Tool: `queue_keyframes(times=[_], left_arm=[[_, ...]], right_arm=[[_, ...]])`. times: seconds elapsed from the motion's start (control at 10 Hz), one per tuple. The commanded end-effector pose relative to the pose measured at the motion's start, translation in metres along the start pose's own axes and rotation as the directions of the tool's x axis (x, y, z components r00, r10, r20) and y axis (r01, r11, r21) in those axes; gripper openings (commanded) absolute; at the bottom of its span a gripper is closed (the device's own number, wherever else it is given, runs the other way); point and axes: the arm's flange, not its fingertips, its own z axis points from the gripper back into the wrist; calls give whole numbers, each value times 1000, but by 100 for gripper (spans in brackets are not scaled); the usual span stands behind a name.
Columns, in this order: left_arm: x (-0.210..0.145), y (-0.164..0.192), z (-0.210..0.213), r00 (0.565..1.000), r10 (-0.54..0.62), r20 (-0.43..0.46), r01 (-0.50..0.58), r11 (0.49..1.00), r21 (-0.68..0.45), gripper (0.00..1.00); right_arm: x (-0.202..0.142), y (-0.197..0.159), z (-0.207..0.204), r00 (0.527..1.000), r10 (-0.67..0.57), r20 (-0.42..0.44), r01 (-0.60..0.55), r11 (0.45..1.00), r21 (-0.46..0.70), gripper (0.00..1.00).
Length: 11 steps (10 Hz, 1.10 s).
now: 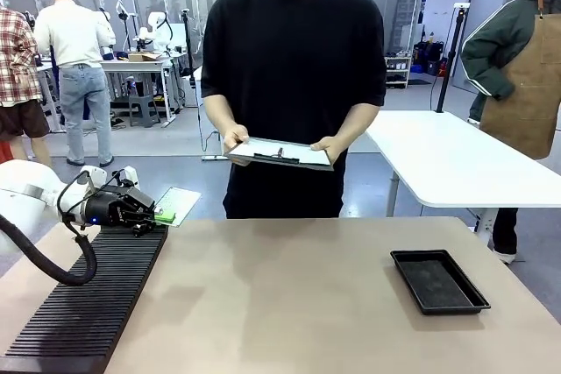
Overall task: Inspect the PCB.
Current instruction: Release the Blank PCB you were holding.
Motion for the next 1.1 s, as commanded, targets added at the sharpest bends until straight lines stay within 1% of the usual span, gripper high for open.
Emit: queue_keyframes(times=[0.0, 1.0], left_arm=[[1, 0, -1, 1000, 4, 17, -4, 1000, 6, 0], [1, 0, -1, 1000, 4, 17, -4, 1000, 6, 0]], right_arm=[[-1, 0, 1, 1000, 9, 6, -9, 1000, 11, 100], [-1, 0, 1, 1000, 9, 6, -9, 1000, 11, 100]])
